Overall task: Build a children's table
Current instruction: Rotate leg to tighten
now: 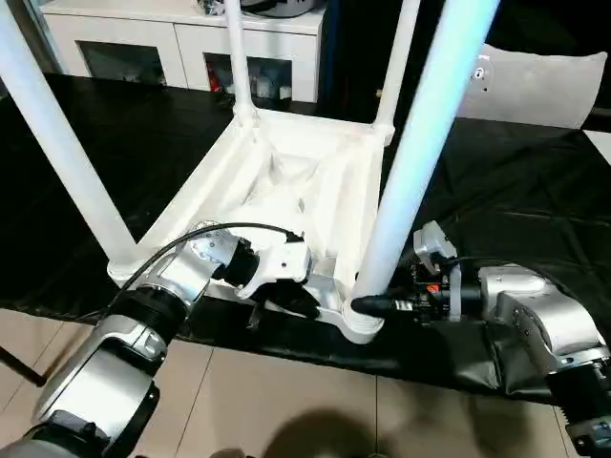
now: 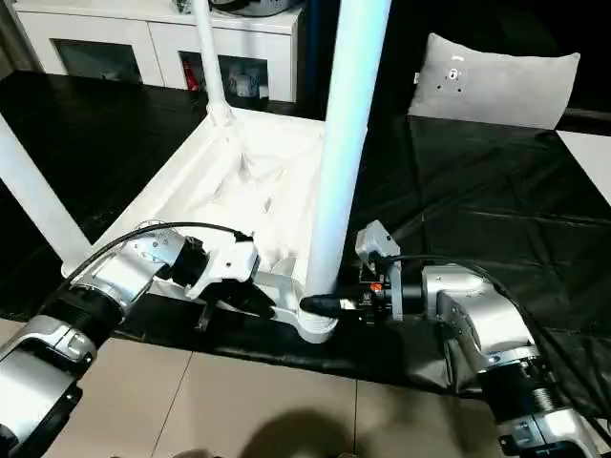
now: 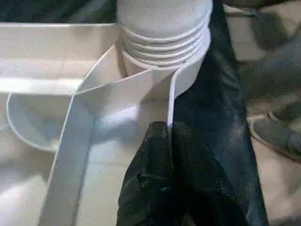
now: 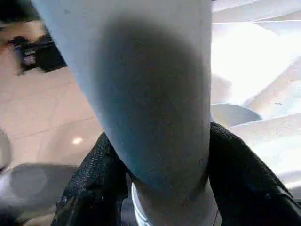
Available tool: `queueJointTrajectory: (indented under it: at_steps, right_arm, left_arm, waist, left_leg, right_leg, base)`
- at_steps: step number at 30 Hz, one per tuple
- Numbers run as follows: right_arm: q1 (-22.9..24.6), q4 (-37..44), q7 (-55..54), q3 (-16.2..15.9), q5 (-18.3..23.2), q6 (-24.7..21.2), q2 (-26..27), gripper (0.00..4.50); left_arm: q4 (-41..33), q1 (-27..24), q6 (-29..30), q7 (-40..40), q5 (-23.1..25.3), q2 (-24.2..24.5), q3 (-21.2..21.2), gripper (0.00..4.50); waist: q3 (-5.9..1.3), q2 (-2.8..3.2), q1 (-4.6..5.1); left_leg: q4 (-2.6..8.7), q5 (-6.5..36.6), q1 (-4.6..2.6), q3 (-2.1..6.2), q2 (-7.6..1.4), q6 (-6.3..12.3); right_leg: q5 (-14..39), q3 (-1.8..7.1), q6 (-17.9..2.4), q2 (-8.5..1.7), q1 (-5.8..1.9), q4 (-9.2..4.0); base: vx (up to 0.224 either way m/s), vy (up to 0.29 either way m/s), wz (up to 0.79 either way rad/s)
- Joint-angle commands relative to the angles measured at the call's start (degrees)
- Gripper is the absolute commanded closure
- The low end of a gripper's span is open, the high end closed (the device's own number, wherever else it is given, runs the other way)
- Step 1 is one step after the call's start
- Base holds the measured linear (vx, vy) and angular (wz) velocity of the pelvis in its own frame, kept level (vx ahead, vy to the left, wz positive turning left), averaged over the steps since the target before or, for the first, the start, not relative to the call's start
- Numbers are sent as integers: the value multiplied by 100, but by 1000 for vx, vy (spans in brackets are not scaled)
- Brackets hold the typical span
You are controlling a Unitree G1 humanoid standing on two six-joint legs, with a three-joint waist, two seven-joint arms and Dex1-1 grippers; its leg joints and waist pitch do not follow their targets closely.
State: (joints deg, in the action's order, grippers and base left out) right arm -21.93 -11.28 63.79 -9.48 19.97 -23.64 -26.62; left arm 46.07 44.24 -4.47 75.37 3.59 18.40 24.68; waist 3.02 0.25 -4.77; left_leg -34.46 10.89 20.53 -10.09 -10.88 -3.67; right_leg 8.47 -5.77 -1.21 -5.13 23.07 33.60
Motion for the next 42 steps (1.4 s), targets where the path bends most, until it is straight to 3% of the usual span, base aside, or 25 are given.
queueJointTrajectory:
  at_steps: [1, 2, 4, 5, 6, 8, 9, 10, 13, 14, 17, 19, 22, 23, 26, 34, 39, 41, 42]
  right_arm:
    - [39, 105, -625, -64, -194, -143, 224, 242]
    - [16, 75, -1280, 16, -378, -211, 504, 242]
    - [-11, 43, -1643, 79, -465, -239, 663, 245]
    - [-90, -30, -2531, 246, -668, -415, 1025, 247]
    - [-140, -58, -3127, 374, -752, -570, 1318, 249]
    - [-153, -67, -3281, 409, -770, -588, 1396, 251]
    - [-212, -126, -3825, 520, -853, -615, 1694, 251]
    - [-227, -142, -3934, 540, -875, -612, 1758, 251]
    - [-249, -175, -4536, 611, -1085, -547, 2124, 251]
    - [-236, -162, -4529, 605, -1087, -537, 2136, 196]
    - [-109, -28, -4510, 716, -1045, -326, 2166, 182]
    - [-55, 44, -4462, 768, -1009, -317, 2120, 151]
    - [68, 242, -4143, 821, -863, -343, 1892, 142]
    - [102, 325, -3979, 829, -795, -382, 1810, 119]
    - [215, 544, -3335, 782, -693, -418, 1330, 97]
    - [431, 703, -1365, 504, -480, -97, 45, 20]
    - [428, 592, -493, 433, -333, 140, -371, 20]
    - [400, 520, -86, 364, -195, 172, -486, 20]
    - [394, 505, -35, 357, -181, 178, -494, 47]
  left_arm:
    - [-135, -56, 477, -504, -37, -213, -135, 450]
    - [-266, -101, 781, -759, -110, -384, -226, 450]
    - [-321, -121, 886, -891, -152, -478, -275, 450]
    - [-410, -143, 1098, -1223, -196, -699, -357, 450]
    - [-401, -130, 1267, -1589, -152, -899, -410, 450]
    - [-382, -119, 1302, -1710, -131, -957, -427, 450]
    - [-289, -62, 1419, -2210, -32, -1184, -489, 450]
    - [-267, -48, 1441, -2322, -7, -1233, -502, 450]
    - [-141, 60, 1417, -2983, 208, -1472, -555, 450]
    - [-132, 69, 1399, -3014, 226, -1476, -553, 450]
    - [-167, 60, 1261, -2946, 310, -1371, -520, 450]
    - [-202, 28, 1181, -2830, 338, -1271, -486, 450]
    - [-281, -86, 959, -2463, 351, -1029, -399, 450]
    - [-289, -120, 885, -2368, 356, -961, -380, 450]
    - [-222, -177, 668, -2043, 377, -743, -343, 450]
    - [-202, -233, -236, -674, 320, -248, -17, 450]
    - [-183, -185, -603, -30, 311, -76, 162, 450]
    - [-183, -167, -751, 246, 320, -25, 236, 450]
    - [-183, -166, -774, 292, 321, -17, 246, 450]
  waist:
    - [-343, -27, 1]
    - [-329, -46, 35]
    - [-313, -32, 81]
    - [-320, -45, 153]
    - [-322, -20, 209]
    - [-356, -2, 319]
    - [-351, 9, 335]
    - [-357, 32, 361]
    - [-382, 28, 367]
    - [-388, 30, 360]
    - [-399, 34, 321]
    - [-406, 31, 277]
    - [-415, 21, 228]
    - [-425, 50, 215]
    - [-429, 40, 175]
    - [-398, 36, 57]
    - [-401, 35, -58]
    - [-406, 42, -88]
    - [-413, 38, -104]
  left_leg:
    - [433, 1484, -35, 77, -197, 74]
    - [421, 1596, -62, 83, -164, 56]
    - [428, 1697, -68, 105, -154, 15]
    - [406, 1762, -51, 116, -117, -2]
    - [413, 1751, -42, 128, -117, -40]
    - [420, 1864, -14, 175, -119, -4]
    - [439, 1893, -9, 177, -139, 23]
    - [435, 1996, -60, 169, -156, 23]
    - [450, 1834, -37, 158, -153, 92]
    - [453, 1804, -44, 149, -160, 114]
    - [461, 1628, -23, 128, -172, 206]
    - [466, 1433, -14, 117, -186, 254]
    - [468, 1285, -7, 102, -182, 296]
    - [464, 1191, -12, 97, -191, 318]
    - [457, 1032, -15, 89, -210, 365]
    - [472, 1334, -43, 77, -237, 314]
    - [474, 1422, -85, 69, -269, 282]
    - [476, 1362, -68, 72, -278, 289]
    - [472, 1339, -68, 69, -283, 296]
  right_leg:
    - [2829, 244, -770, -394, -304, -514]
    - [3189, 220, -607, -390, -296, -577]
    - [3456, 188, -500, -381, -272, -605]
    - [3684, 146, -340, -369, -282, -647]
    - [3731, 120, -277, -364, -270, -669]
    - [3601, 40, -185, -368, -327, -706]
    - [3502, 46, -202, -363, -319, -701]
    - [3331, 43, -306, -358, -262, -712]
    - [2860, 78, -499, -364, -288, -668]
    - [2764, 94, -530, -363, -285, -661]
    - [2338, 143, -659, -372, -310, -605]
    - [2028, 169, -779, -374, -325, -557]
    - [1799, 184, -831, -367, -364, -528]
    - [1627, 196, -905, -380, -358, -498]
    - [1258, 206, -1053, -370, -377, -449]
    - [1748, 208, -973, -393, -364, -501]
    - [1774, 215, -1028, -405, -346, -486]
    - [1649, 214, -1078, -406, -357, -461]
    - [1580, 213, -1108, -408, -358, -451]
  base:
    - [0, 0, 0]
    - [0, 0, 0]
    - [0, 0, 0]
    - [0, 0, 0]
    - [0, 0, 0]
    - [0, 0, 0]
    - [0, 0, 0]
    - [0, 0, 0]
    - [0, 0, 0]
    - [0, 0, 0]
    - [0, 0, 0]
    - [0, 0, 0]
    - [0, 0, 0]
    - [0, 0, 0]
    - [0, 0, 0]
    - [0, 0, 0]
    - [0, 0, 0]
    - [0, 0, 0]
    - [0, 0, 0]
